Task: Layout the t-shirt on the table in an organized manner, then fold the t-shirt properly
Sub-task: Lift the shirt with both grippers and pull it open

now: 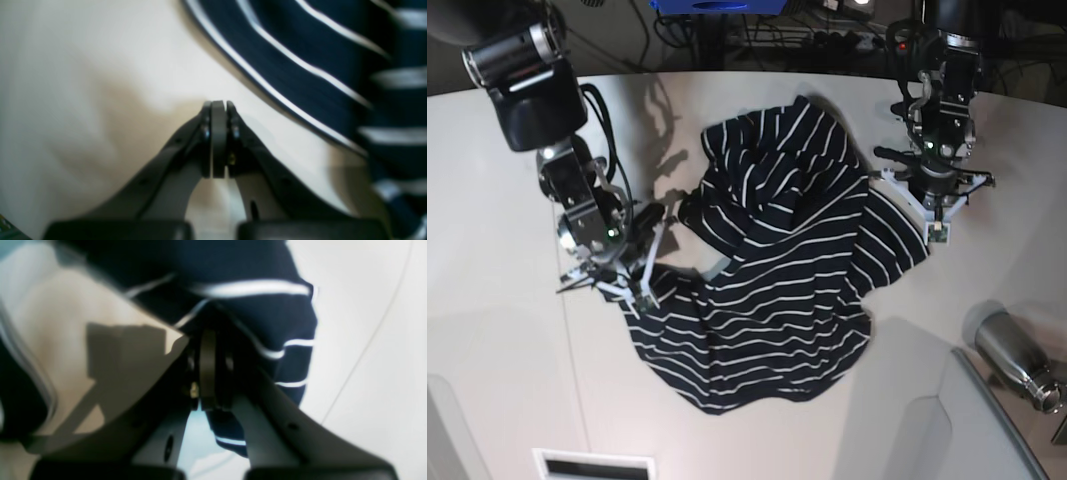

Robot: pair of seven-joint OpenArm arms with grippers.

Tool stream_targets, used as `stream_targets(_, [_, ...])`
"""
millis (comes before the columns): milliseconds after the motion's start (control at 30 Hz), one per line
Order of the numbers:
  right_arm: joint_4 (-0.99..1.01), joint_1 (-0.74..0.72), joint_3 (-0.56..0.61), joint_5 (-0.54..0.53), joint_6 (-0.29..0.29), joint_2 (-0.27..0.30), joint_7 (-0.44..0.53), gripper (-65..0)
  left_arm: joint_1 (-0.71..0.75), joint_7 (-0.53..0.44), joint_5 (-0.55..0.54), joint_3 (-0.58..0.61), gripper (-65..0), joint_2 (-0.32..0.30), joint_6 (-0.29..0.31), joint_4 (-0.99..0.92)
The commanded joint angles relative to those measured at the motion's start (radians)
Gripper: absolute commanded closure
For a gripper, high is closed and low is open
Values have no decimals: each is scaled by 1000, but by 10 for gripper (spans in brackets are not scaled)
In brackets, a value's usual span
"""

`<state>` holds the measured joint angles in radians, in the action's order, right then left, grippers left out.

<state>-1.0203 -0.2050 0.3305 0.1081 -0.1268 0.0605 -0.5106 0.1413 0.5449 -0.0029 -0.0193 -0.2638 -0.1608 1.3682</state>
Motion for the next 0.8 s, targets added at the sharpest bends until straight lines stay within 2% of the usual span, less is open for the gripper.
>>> stream_targets(0, [-102, 51, 2, -11, -14, -1, -27, -24, -19, -16, 4, -5, 0, -16, -9, 24])
stream_targets(100, [-398, 164, 0, -11, -14, 2, -96, -29, -16, -15, 2, -6, 0, -12, -7, 92])
stream_targets(167, [-527, 178, -3, -11, -14, 2, -150, -30, 4, 10, 2, 8, 0, -1, -7, 161])
stream_targets(233, [-601, 158, -6, -11, -14, 3, -185, -33, 10, 62, 2, 11, 0, 36, -7, 231])
stream_targets(300, [-607, 105, -46, -11, -14, 9, -188, -80, 17, 102, 2, 11, 0, 84, -7, 297])
stream_targets(367, [-538, 29, -97, -14, -15, -20, -188, -177, 22, 125, 4, 35, 0, 119, -7, 340])
stream_targets(500, [-288, -132, -120, -15, -21, -37, -187, -383, 56, 128, 13, 101, 0, 133, -7, 376])
stream_targets(567, [-142, -201, -129, -26, -75, -50, -151, -395, 73, 128, 4, 94, 0, 133, -7, 382])
stream_targets(633, [-10, -256, -169, -95, -136, -64, -93, -389, 102, 128, 4, 68, 0, 126, -7, 397])
stream_targets(767, [206, -359, -313, -218, -144, -69, -38, -390, 179, 123, 4, -23, 0, 100, -7, 445])
